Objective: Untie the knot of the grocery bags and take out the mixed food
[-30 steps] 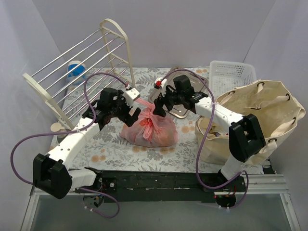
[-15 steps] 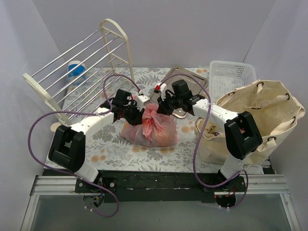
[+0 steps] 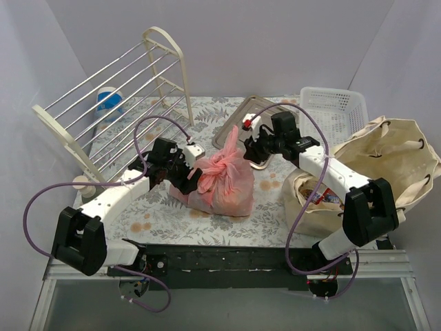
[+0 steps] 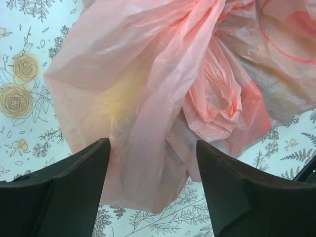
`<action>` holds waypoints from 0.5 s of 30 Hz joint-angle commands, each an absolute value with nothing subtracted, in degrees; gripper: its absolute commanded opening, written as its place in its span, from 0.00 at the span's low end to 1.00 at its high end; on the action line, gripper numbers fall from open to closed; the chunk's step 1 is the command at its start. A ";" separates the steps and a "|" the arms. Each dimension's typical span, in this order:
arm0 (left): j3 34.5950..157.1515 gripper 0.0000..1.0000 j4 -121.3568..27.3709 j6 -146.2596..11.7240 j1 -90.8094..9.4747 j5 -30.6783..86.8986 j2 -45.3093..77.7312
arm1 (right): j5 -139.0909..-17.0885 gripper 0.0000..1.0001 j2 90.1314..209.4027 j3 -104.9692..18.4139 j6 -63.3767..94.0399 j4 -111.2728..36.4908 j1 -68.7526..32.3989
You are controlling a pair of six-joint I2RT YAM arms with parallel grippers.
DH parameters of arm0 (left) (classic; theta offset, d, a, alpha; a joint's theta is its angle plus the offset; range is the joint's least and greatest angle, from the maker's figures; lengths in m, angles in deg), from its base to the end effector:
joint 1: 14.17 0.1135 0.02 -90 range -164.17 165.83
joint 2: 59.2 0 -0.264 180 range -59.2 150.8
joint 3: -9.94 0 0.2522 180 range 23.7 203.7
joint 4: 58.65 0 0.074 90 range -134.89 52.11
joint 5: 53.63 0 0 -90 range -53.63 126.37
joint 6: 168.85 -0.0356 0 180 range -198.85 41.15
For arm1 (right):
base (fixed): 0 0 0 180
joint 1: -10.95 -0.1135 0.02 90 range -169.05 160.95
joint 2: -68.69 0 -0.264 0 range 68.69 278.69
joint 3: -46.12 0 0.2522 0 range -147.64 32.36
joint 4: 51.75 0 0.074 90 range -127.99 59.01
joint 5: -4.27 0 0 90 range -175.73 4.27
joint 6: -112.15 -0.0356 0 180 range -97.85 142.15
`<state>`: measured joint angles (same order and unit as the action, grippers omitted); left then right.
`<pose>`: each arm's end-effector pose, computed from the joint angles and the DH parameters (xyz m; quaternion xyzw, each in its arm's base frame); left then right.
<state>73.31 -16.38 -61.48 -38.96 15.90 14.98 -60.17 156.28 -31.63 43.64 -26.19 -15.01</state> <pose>0.2310 -0.1204 0.2344 0.1165 0.9279 -0.2693 0.2301 0.3025 0.1643 0.2727 -0.4416 0.7525 0.2139 0.4393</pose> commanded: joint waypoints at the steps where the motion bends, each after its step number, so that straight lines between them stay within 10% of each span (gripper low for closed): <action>1: 81.86 0.72 -14.22 -61.36 -38.51 10.72 15.16 | -57.69 0.50 153.24 -34.96 52.02 -23.93 -22.86; 15: 90.34 0.66 -16.32 -62.94 -39.66 3.40 29.40 | -71.22 0.54 158.86 -36.46 54.05 -31.48 -31.15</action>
<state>90.47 -15.50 -62.53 -39.53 2.15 27.94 -64.72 157.37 -33.97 53.65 -26.83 -31.51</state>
